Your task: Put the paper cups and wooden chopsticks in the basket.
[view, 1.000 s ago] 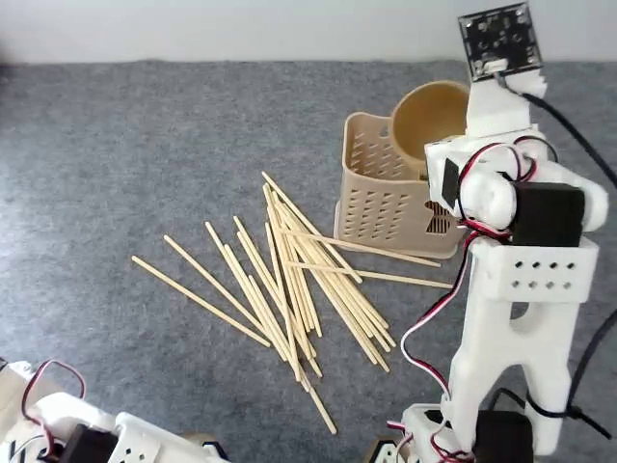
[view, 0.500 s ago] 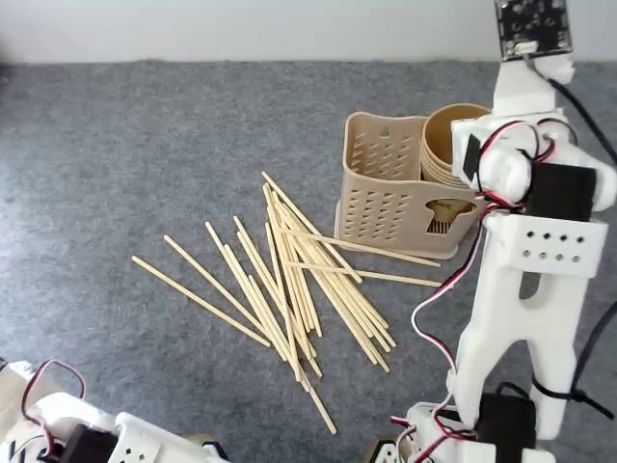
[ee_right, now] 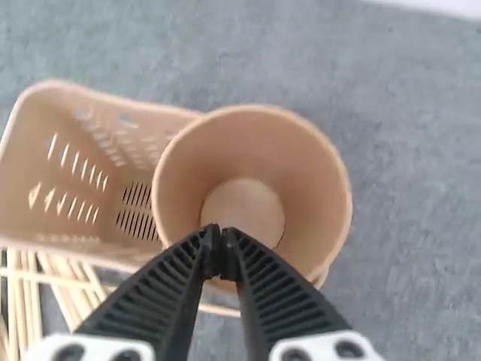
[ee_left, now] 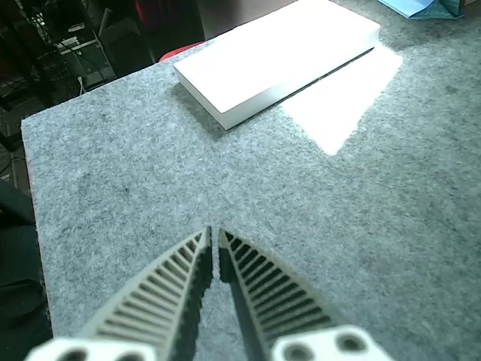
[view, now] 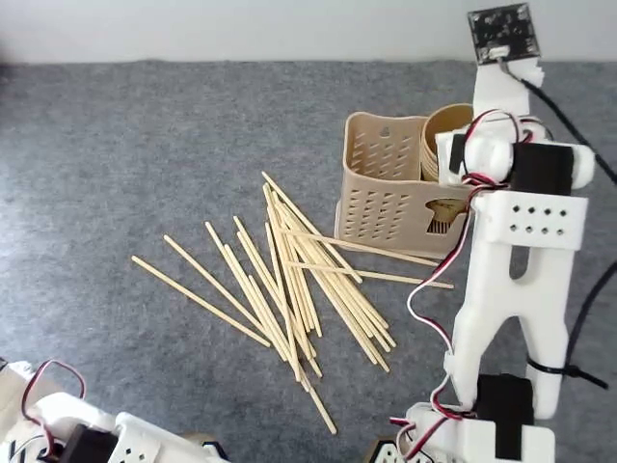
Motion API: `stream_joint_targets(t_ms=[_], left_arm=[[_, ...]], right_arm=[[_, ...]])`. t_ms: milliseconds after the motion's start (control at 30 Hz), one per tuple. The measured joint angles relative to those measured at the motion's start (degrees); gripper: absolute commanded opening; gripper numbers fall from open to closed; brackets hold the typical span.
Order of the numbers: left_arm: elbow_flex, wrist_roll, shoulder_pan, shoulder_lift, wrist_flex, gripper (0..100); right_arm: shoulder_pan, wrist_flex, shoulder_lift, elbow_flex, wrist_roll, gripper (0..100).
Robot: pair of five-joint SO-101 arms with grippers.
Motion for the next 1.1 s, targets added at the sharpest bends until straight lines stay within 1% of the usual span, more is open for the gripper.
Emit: stream_joint_targets(t_ms=[100,267,433,600,900,1000,1100], left_arm=[[0.00,0.00,0.00,0.00,0.00,2],[0.00,0.00,0.00,0.00,0.00,2],[0.00,0.00,0.00,0.00,0.00,2],[0.00,0.00,0.00,0.00,0.00,2],[0.00,0.00,0.00,0.00,0.00,2],[0.00,0.00,0.00,0.00,0.00,2],[0.00,0.00,0.00,0.00,0.00,2]], right_arm=[[0.35,1.14,0.18,0.70,-0.09,1.3],[0.44,-1.05,1.05,4.40,-0.09,1.3],[0.00,-2.11,0.53,2.99,-0.09,2.0],[0.00,-3.87,-4.40,2.11,-0.09,1.7],[-0.09,-2.46,-11.08,2.90,-0.09,0.8],[0.09,-6.86,-16.00,8.00,-0.09,0.8],[-0.09,-13.80,-23.74,17.32,-0.09,0.8]])
